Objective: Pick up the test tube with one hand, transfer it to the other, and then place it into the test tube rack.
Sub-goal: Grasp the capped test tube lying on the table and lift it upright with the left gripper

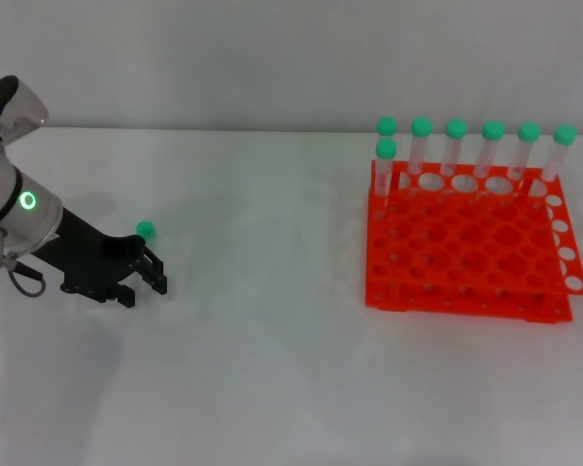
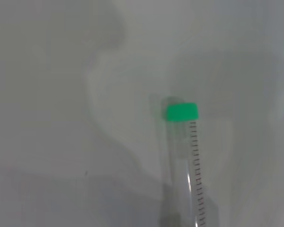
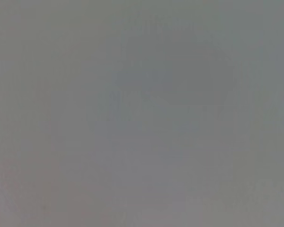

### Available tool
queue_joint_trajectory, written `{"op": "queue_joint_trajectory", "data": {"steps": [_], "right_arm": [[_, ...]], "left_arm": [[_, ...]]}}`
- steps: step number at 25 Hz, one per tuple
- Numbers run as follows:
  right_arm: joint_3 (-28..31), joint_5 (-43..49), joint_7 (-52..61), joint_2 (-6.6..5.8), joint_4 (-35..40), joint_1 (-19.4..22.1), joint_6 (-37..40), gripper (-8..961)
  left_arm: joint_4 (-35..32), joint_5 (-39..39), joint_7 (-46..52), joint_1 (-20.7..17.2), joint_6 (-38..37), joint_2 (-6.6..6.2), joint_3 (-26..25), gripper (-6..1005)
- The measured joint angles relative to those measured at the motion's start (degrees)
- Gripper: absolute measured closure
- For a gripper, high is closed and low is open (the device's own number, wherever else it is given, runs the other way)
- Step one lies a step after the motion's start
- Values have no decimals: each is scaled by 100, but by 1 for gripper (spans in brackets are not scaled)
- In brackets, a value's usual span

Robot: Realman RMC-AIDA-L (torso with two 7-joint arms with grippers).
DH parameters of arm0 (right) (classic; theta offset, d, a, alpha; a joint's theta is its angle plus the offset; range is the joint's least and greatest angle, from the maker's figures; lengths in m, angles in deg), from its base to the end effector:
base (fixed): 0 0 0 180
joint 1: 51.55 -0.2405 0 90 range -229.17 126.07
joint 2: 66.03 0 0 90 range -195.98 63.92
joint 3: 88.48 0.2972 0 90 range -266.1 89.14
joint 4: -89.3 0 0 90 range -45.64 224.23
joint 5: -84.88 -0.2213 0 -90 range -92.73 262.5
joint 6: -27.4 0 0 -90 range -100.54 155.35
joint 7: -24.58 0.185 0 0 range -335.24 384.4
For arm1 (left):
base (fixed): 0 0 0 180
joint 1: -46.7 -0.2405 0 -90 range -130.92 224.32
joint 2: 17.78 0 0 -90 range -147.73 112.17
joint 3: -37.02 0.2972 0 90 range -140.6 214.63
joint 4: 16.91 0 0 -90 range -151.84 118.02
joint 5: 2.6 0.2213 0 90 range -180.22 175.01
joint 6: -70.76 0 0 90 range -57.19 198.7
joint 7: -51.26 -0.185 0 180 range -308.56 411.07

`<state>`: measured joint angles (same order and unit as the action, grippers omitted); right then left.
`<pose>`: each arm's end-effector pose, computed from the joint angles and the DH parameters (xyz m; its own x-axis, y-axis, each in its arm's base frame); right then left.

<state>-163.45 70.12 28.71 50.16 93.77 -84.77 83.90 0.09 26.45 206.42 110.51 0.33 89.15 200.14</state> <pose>0.4006 0.4510 0.0467 0.7418 0.0341 -0.6697 -0.6623 0.1934 -0.7238 -0.3041 0.4761 -0.0190 -0.0333 0.9806 0.1931 0.9368 0.0979 -0.3358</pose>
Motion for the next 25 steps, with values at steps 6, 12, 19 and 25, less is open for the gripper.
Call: {"op": "queue_joint_trajectory", "data": {"steps": [6,12,19,25], "right_arm": [[0,0,0,0,2,5,-6,131],[0,0,0,0,2,4,-15,132],[0,0,0,0,-7,-13,-15,132],[0,0,0,0,-8,-24,-15,132]], "left_arm": [[24,45,65,-19,27,11,0,534],[6,105,180,-55,218,13,0,535],[-9,70,180,-35,331,9,0,537],[-18,30,181,-30,463,13,0,538]]}}
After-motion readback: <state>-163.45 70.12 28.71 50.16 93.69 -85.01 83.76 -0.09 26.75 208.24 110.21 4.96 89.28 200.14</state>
